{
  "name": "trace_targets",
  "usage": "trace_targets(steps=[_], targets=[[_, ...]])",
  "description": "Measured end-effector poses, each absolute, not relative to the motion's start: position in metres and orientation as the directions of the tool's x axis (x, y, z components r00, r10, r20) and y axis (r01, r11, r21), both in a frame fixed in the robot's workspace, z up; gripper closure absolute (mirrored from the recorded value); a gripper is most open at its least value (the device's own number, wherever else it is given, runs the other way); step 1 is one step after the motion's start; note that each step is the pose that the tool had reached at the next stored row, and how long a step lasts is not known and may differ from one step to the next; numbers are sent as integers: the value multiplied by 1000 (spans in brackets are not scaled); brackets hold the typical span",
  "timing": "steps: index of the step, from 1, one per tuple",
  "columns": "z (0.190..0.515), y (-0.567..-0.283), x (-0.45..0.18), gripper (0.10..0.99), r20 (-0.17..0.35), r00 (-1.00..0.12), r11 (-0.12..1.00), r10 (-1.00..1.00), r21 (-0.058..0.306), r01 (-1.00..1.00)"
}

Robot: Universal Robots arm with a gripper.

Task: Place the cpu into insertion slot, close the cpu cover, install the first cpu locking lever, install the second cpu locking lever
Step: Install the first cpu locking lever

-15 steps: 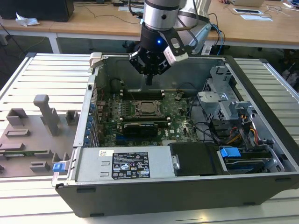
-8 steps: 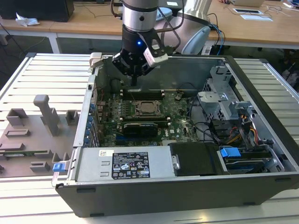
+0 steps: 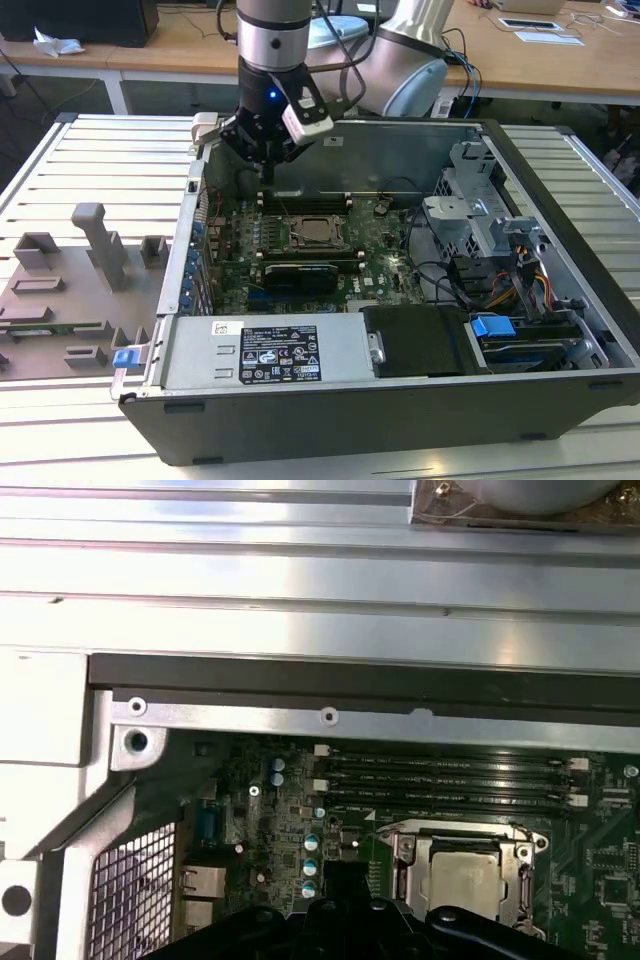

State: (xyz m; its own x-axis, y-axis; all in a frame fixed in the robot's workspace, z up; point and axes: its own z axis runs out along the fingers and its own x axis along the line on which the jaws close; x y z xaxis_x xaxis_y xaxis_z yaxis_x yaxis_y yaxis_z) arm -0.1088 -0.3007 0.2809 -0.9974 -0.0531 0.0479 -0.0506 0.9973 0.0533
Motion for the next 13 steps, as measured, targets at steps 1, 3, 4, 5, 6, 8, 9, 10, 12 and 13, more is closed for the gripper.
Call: trace_targets(steps=[1, 3, 4, 5, 6, 8, 9, 10, 12, 13], targets=[[280, -300, -110, 976, 48, -997, 997, -53, 53, -50], [276, -297, -112, 976, 48, -997, 997, -53, 53, -50], [274, -296, -113, 976, 48, -997, 997, -53, 53, -50], [272, -296, -113, 976, 48, -997, 997, -53, 53, -50], [271, -295, -113, 976, 48, -997, 997, -53, 53, -50], [266, -293, -113, 976, 48, -997, 997, -53, 53, -50], [265, -292, -113, 976, 48, -997, 997, -53, 53, -50], [263, -291, -112, 976, 48, -997, 997, -53, 53, -51], [263, -291, -109, 976, 48, -997, 997, -53, 53, -50], [262, -290, -105, 976, 48, -997, 997, -53, 53, -50]])
